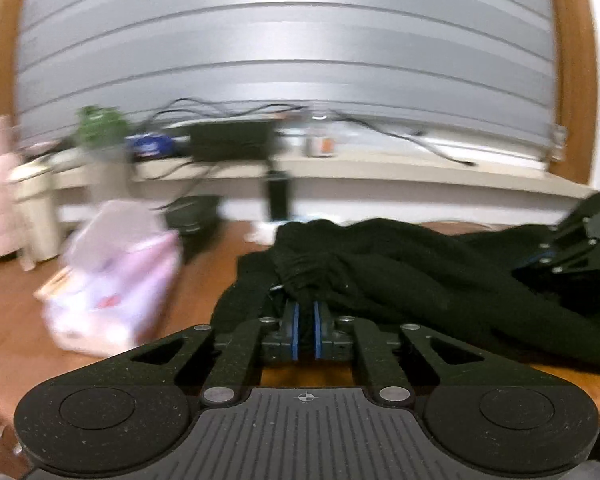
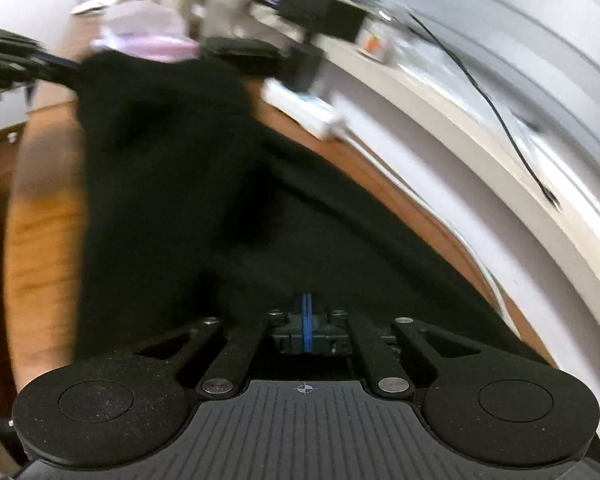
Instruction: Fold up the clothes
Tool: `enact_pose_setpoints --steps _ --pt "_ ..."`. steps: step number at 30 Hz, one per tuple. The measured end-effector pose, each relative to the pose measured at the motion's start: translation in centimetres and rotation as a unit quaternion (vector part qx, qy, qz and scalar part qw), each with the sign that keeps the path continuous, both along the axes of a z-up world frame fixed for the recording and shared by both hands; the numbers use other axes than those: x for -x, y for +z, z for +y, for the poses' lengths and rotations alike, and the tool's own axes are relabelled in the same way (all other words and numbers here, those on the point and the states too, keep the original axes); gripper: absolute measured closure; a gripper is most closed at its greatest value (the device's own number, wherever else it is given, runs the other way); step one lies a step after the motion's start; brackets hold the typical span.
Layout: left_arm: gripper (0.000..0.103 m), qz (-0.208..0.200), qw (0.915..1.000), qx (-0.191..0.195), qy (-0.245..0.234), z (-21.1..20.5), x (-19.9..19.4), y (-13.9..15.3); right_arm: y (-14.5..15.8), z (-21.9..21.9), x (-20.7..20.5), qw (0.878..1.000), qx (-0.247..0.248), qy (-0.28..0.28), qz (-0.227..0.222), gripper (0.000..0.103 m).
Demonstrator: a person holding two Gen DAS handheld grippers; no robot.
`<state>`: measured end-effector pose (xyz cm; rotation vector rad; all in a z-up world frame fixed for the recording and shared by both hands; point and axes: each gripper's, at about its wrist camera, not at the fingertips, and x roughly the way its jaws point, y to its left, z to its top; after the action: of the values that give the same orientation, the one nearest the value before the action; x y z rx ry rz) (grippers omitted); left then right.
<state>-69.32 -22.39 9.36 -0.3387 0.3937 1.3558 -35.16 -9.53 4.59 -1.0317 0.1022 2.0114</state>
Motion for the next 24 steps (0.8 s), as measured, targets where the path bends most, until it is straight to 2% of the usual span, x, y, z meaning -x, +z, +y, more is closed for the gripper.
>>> enact_pose_setpoints --steps 3,5,8,12,14,16,20,24 --pt "0.095 -0.006 0.9997 0.022 0.005 -0.3 1.0 -1.3 0.1 0.8 -1.5 0.999 0.014 -0.012 0.033 0.102" --pt "0.095 -0.011 0.9997 0.022 0.005 -0.5 1.0 -1.6 0.7 0.5 -1.6 0.998 0.027 -0.007 0.061 0.101" --pt "0.093 -0.013 0.9997 0.02 0.008 -0.4 0.8 -1.4 1.4 -0.8 -0.2 0.996 0.031 0.021 0.078 0.099" --pt "0.085 -0.004 0.9998 0.016 0.01 -0.5 0.3 -1.2 1.9 -3.2 1.7 0.992 0.048 0.059 0.096 0.085" --pt "0.079 0.0 0.9998 0.014 0.012 -0.7 0.1 -1.1 2.1 -4.0 2.3 0.99 0.063 0.075 0.105 0.074" --pt "0.074 0.008 0.9998 0.012 0.016 -1.0 -0.1 -1.0 2.1 -4.8 3.0 0.987 0.073 0.087 0.111 0.069" --pt "0.074 0.004 0.9996 -0.004 0.027 -2.0 0.1 -0.2 1.7 -6.1 3.7 0.985 0.089 0.1 0.113 0.062" --pt "0.074 -0.016 0.9993 -0.023 0.023 -2.9 -0.2 0.9 1.0 -7.0 3.6 0.983 0.102 0.103 0.11 0.061"
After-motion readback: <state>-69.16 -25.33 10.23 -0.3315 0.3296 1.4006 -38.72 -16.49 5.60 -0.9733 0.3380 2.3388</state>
